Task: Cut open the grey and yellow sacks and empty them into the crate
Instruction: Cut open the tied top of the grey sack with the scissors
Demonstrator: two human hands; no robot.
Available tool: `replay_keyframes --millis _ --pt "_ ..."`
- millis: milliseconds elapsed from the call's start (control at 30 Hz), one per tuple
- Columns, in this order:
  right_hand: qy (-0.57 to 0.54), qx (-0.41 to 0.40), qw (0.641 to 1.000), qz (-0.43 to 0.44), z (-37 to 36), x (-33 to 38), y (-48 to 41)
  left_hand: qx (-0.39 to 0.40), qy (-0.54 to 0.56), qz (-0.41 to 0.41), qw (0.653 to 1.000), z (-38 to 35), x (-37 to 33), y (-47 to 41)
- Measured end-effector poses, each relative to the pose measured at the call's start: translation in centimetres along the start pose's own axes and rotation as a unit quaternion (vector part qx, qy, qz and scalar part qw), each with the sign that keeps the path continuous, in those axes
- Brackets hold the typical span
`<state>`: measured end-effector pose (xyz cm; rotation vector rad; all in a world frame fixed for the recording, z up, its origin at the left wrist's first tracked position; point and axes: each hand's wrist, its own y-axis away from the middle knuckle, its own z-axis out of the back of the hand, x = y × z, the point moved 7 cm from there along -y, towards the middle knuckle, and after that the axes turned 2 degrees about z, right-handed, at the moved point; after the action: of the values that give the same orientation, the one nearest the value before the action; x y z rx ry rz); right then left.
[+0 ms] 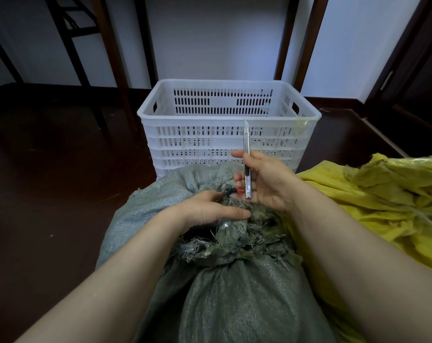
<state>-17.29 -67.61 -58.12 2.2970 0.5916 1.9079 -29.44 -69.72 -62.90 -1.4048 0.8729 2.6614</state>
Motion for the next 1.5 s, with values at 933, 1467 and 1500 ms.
replay_keyframes --millis 933,1467,1500 --pt "0.222 -0.191 0.954 0.062 4.4 1.4 0.6 -0.150 -0.034 -0.016 0.988 4.1 0.2 0.2" --pt "0.106 -0.101 0.975 0.170 -0.9 2.7 1.1 -0.248 0.265 -0.037 0.931 8.3 -1.7 3.3" --pt "0.129 -0.159 0.958 0.199 0.0 2.9 1.2 -0.231 0.280 -0.040 0.931 8.3 -2.1 3.3"
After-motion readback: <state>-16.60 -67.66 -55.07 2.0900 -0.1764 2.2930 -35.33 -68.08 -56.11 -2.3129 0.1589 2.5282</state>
